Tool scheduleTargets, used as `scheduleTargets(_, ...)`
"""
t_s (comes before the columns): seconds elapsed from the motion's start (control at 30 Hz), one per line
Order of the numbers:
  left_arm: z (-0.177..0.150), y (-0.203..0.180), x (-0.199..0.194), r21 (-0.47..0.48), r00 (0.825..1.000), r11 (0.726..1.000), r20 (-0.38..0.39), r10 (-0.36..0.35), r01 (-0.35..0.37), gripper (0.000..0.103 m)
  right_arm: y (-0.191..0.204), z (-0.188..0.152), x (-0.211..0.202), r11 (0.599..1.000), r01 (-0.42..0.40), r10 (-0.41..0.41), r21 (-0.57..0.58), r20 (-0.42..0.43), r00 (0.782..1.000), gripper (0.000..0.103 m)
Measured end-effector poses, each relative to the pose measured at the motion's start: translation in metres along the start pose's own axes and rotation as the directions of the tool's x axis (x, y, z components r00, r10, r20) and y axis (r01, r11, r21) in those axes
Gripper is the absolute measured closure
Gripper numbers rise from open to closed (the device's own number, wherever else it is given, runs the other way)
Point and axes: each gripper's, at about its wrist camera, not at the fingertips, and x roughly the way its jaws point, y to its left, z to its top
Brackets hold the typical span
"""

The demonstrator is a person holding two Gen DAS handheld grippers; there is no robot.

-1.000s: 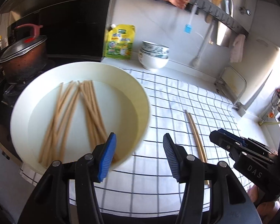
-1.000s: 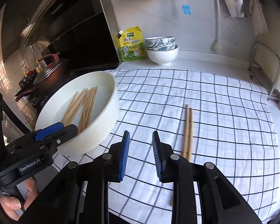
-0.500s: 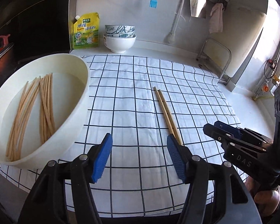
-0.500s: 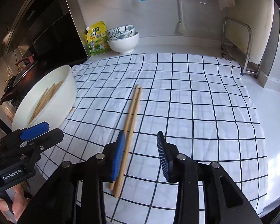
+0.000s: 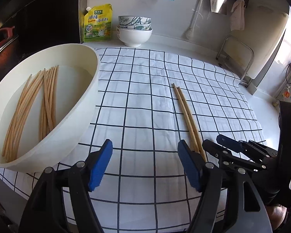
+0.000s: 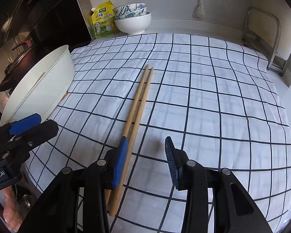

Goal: Organize utensils
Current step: 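Move both open tools back to the last two chopsticks on the cloth, then spread the two chopsticks apart with the right tool while the left tool aligns over one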

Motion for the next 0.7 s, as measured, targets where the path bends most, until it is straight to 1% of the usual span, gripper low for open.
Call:
scheduleTargets(0.27, -0.005, 0.0, 0.006, -0.006, 1.0, 1.0, -0.013, -0.004, 0.004, 0.035, 0.008, 0.0, 0.007, 0.999, 0.035, -0.035, -0.03, -0.006, 0.999, 0.065)
scheduleTargets(0.4, -0.006, -0.001, 0.005, -0.01, 1.0, 1.0, -0.012, -0.003, 0.003, 0.035, 0.017, -0.002, 0.01, 0.993, 0.087, -0.087, -0.079, -0.002, 0.996, 0.066)
scheduleTargets(0.47, -0.006, -0.001, 0.006, -0.01, 1.0, 1.0, -0.014, -0.004, 0.004, 0.035, 0.02, -0.003, 0.01, 0.989, 0.105, -0.105, -0.101, 0.003, 0.994, 0.075)
scheduleTargets(0.53, -0.007, -0.003, 0.007, -0.012, 1.0, 1.0, -0.018, -0.009, 0.009, 0.033, 0.019, -0.004, 0.009, 0.99, 0.101, -0.101, -0.101, 0.001, 0.995, 0.092)
scheduleTargets(0.6, -0.007, -0.006, 0.01, -0.012, 1.0, 1.0, -0.026, -0.016, 0.016, 0.031, 0.015, -0.004, 0.007, 0.991, 0.095, -0.096, -0.093, 0.001, 0.995, 0.096)
scheduleTargets(0.7, -0.008, -0.014, 0.014, -0.003, 0.999, 1.0, -0.031, -0.02, 0.02, 0.03, 0.007, -0.004, 0.005, 0.995, 0.074, -0.074, -0.068, 0.0, 0.997, 0.096)
